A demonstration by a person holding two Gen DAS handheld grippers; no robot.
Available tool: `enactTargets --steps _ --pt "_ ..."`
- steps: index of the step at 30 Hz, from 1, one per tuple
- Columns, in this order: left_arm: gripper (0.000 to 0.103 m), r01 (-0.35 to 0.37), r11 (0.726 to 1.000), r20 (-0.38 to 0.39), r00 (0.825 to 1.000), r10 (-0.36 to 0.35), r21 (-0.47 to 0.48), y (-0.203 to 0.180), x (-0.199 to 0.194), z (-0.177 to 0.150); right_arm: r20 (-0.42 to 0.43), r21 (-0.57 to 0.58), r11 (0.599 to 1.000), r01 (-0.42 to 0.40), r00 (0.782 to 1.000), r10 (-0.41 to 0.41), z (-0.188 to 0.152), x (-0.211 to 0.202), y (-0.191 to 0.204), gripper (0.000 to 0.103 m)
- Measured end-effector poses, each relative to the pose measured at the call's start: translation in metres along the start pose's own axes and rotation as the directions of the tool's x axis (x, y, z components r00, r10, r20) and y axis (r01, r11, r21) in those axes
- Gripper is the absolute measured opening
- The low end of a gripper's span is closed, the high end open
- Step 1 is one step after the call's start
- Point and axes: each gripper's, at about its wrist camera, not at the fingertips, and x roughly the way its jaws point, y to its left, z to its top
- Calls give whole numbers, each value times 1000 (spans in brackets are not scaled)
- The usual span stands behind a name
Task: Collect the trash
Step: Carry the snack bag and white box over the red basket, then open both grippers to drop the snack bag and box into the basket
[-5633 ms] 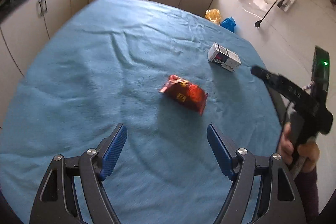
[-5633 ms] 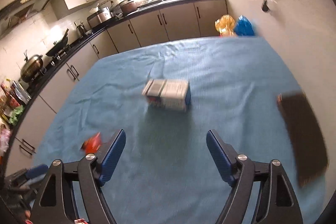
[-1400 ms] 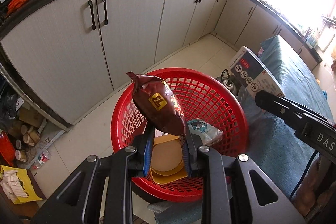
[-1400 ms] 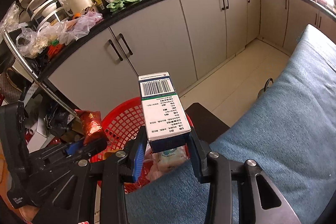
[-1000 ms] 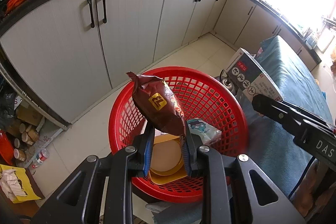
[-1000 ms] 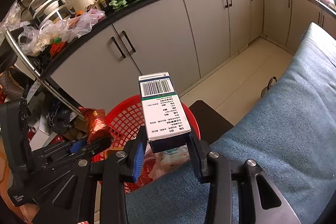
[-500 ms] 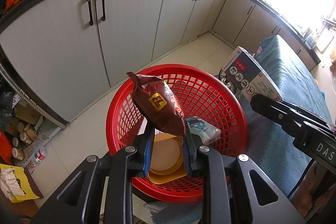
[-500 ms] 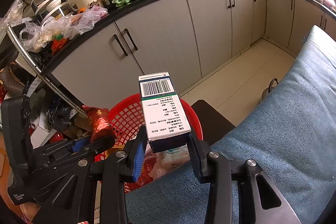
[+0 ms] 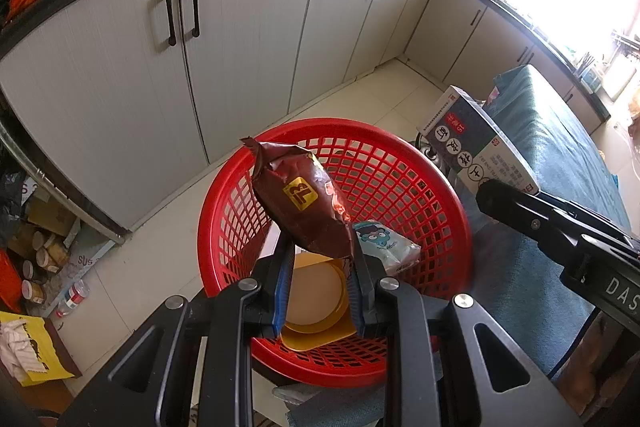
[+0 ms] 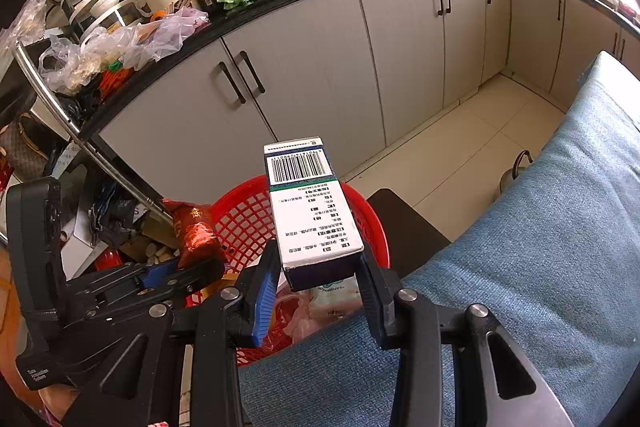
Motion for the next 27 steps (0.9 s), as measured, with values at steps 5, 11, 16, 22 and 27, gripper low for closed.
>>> enactTargets --steps 5,11,16,22,27 --pt "23 6 1000 -7 1000 -6 -9 2 3 -1 -4 -7 1000 -3 1000 3 0 0 1 41" --pt "23 14 1000 -13 1000 -14 -14 6 7 0 -11 -12 1000 -5 1000 4 -1 1 1 41" --pt "23 18 1000 -17 1000 -18 -15 7 9 0 -18 -18 1000 -5 1000 5 0 3 3 41" --pt "23 21 1000 -22 1000 -21 -22 9 10 0 -23 -23 1000 -5 1000 5 1 4 5 41" --pt "23 21 1000 -23 1000 -21 -21 10 11 0 -25 -24 1000 -6 1000 5 1 5 5 41"
